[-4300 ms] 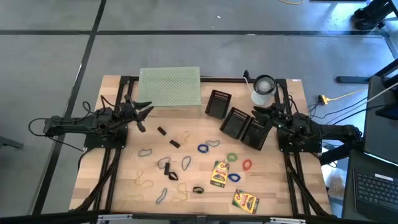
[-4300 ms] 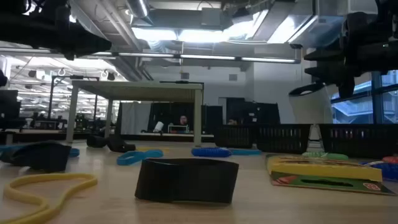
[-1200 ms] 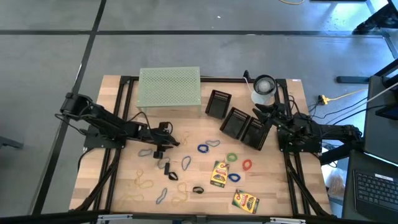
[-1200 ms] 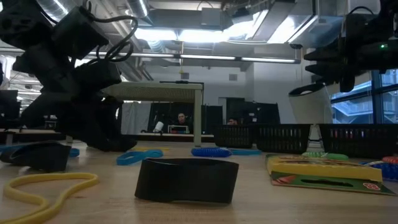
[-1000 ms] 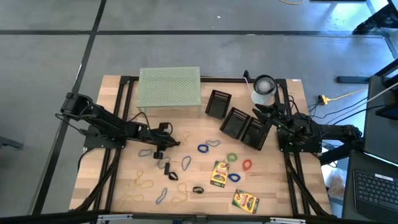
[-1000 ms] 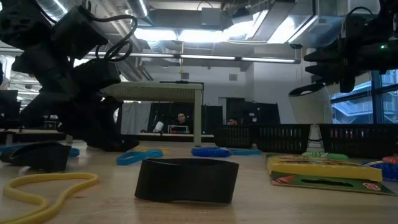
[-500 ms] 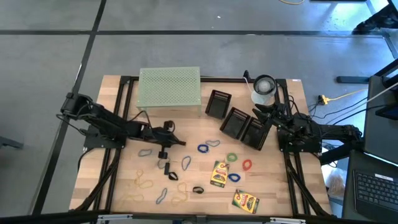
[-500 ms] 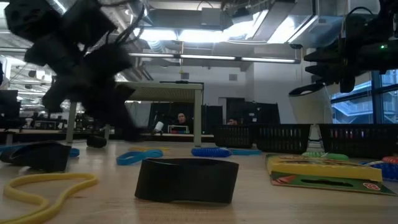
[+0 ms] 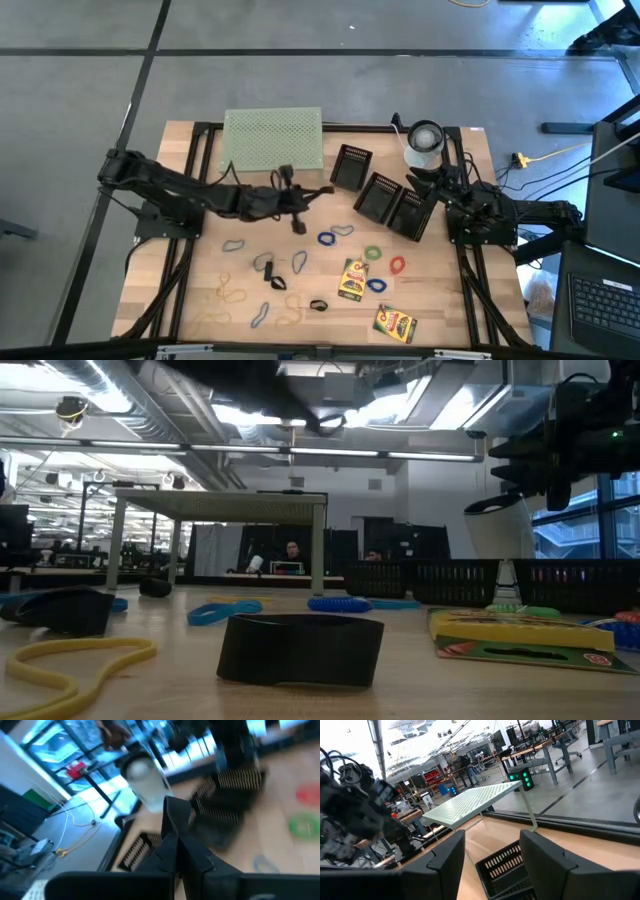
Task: Pick & Place Office Desk Supplies
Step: Put the black rubber into the bottom black bin
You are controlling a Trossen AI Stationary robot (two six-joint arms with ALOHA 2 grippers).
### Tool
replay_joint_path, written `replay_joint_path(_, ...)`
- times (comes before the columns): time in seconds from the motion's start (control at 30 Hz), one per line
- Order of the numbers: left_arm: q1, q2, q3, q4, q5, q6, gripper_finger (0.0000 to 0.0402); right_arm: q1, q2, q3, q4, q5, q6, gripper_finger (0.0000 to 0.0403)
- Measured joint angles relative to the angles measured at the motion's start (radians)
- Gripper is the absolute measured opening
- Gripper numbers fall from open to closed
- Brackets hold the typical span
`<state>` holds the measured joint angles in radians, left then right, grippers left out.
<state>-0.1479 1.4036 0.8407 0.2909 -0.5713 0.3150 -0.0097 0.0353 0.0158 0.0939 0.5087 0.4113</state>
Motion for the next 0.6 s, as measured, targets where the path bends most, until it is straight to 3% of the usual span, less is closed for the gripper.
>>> replay_joint_path(0.27, 0.000, 0.000, 0.060, 0.135, 0.058, -0.066, 0.0005, 0.000, 0.024, 0.000, 0.113, -0.081, 0.000, 0.0192)
replay_joint_path(0.5, 0.000, 0.000, 0.060, 0.227, 0.065, -0.066, 0.0004, 0.001, 0.159, 0.000, 0.339, -0.087, -0.040, 0.0191)
replay_joint_path(0.6, 0.000, 0.000, 0.060, 0.244, 0.065, -0.066, 0.0007, 0.001, 0.222, 0.009, 0.447, -0.137, -0.088, 0.0191)
